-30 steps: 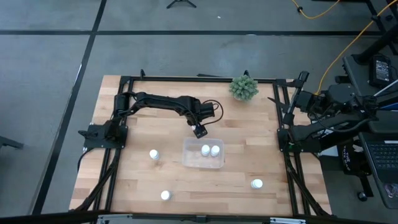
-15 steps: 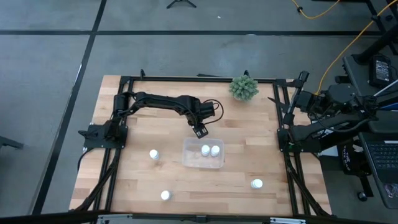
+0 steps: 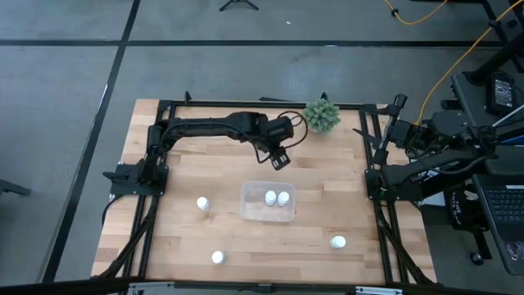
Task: Pick and place pill bottles into a basket
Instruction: Put the white pill bottle into the transparent bin
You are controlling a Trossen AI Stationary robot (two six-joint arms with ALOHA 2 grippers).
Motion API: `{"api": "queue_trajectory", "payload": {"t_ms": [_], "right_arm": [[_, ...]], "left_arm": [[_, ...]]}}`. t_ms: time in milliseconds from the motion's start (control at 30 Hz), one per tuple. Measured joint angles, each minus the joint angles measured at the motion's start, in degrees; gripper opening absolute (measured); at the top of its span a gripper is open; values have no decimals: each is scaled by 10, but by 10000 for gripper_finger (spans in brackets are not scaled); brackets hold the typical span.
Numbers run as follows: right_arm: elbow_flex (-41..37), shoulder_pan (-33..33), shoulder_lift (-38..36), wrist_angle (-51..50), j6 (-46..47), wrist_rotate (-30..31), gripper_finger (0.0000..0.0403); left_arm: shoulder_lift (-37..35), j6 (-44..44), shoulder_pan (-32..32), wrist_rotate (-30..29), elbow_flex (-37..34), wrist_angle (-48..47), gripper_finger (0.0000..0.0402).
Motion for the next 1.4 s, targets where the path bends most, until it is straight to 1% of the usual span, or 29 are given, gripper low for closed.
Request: {"api": "queue_trajectory", "payload": {"t_ms": [67, 133, 233, 333, 467, 567, 667, 800, 967, 1100, 1233, 1400], "right_arm": [[0, 0, -4, -4, -2, 0, 254], [0, 0, -11, -4, -5, 0, 254], [0, 0, -21, -4, -15, 0, 254], [0, 0, -30, -4, -31, 0, 254], [0, 0, -37, -2, -48, 0, 254], [0, 0, -35, 6, -60, 0, 254], [0, 0, -33, 25, -60, 0, 254], [0, 0, -31, 45, -59, 0, 254], [0, 0, -31, 54, -54, 0, 254], [0, 0, -32, 56, -26, 0, 254], [0, 0, -32, 56, -24, 0, 254], [0, 0, -32, 56, -9, 0, 254]], "left_arm": [[0, -3, -16, -8, 25, -17, 154], [0, -19, -36, -31, 50, -46, 154], [0, -60, -67, -60, 75, -94, 154], [0, -108, -98, -70, 84, -146, 154], [1, -163, -139, -85, 80, -188, 154], [1, -199, -164, -102, 64, -190, 154], [1, -227, -181, -101, 51, -202, 154], [1, -243, -200, -97, 11, -202, 154], [1, -252, -217, -76, -60, -172, 154], [1, -252, -221, -71, -108, -113, 154], [1, -247, -220, -64, -149, -43, 154], [1, -237, -216, -62, -195, 12, 154]]}}
